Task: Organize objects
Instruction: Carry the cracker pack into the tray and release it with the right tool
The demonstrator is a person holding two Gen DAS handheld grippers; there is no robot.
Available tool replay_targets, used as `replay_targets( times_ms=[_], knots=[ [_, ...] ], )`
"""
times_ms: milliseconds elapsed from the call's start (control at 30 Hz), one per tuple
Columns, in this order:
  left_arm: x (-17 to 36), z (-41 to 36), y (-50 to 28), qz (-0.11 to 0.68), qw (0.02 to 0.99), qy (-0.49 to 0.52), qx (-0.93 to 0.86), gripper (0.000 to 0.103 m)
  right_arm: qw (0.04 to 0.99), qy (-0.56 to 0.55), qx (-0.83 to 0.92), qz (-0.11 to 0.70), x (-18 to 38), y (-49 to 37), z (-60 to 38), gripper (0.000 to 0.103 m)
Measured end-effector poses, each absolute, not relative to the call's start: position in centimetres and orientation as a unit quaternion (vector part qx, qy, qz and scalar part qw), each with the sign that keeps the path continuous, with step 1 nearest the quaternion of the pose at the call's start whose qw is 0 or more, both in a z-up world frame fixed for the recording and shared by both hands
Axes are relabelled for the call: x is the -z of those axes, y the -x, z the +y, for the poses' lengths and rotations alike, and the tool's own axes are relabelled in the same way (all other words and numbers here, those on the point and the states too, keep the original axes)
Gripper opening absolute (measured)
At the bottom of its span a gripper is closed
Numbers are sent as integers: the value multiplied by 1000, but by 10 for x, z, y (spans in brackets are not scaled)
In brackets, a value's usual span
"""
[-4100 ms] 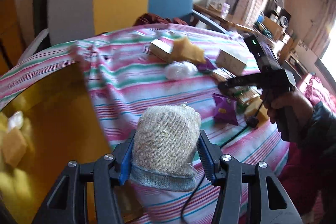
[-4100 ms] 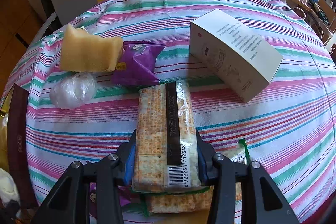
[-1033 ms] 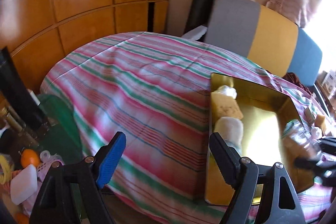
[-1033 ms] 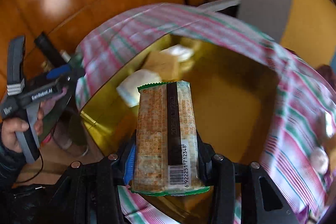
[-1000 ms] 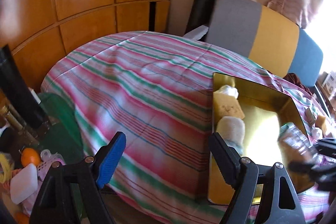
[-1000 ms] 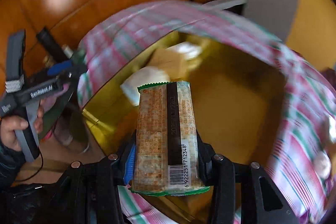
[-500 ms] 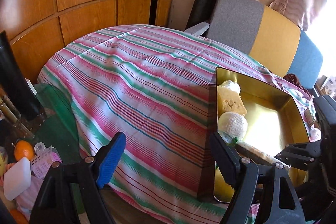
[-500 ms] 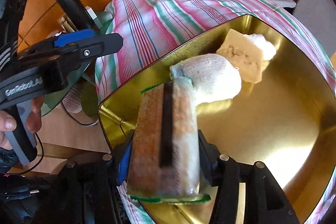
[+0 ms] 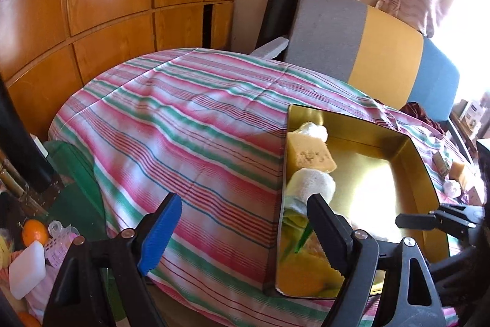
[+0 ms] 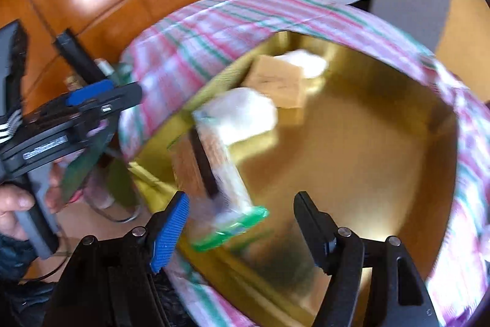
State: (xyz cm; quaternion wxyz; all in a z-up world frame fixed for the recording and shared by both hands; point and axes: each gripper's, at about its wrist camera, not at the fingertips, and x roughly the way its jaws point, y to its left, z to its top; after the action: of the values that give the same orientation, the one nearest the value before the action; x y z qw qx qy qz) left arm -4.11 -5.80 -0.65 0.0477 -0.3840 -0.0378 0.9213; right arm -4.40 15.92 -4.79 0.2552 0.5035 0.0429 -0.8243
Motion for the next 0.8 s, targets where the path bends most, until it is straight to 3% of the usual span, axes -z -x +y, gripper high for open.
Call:
replay_targets(
  times_ms=[400, 800],
  knots=[
    [-2, -25, 38, -10, 81, 380, -922, 87, 237, -491, 838, -14, 42, 27, 204, 71],
    [-19, 42, 39, 19, 161, 374, -913, 88, 107, -459, 876, -107, 16, -12, 337, 71]
  ],
)
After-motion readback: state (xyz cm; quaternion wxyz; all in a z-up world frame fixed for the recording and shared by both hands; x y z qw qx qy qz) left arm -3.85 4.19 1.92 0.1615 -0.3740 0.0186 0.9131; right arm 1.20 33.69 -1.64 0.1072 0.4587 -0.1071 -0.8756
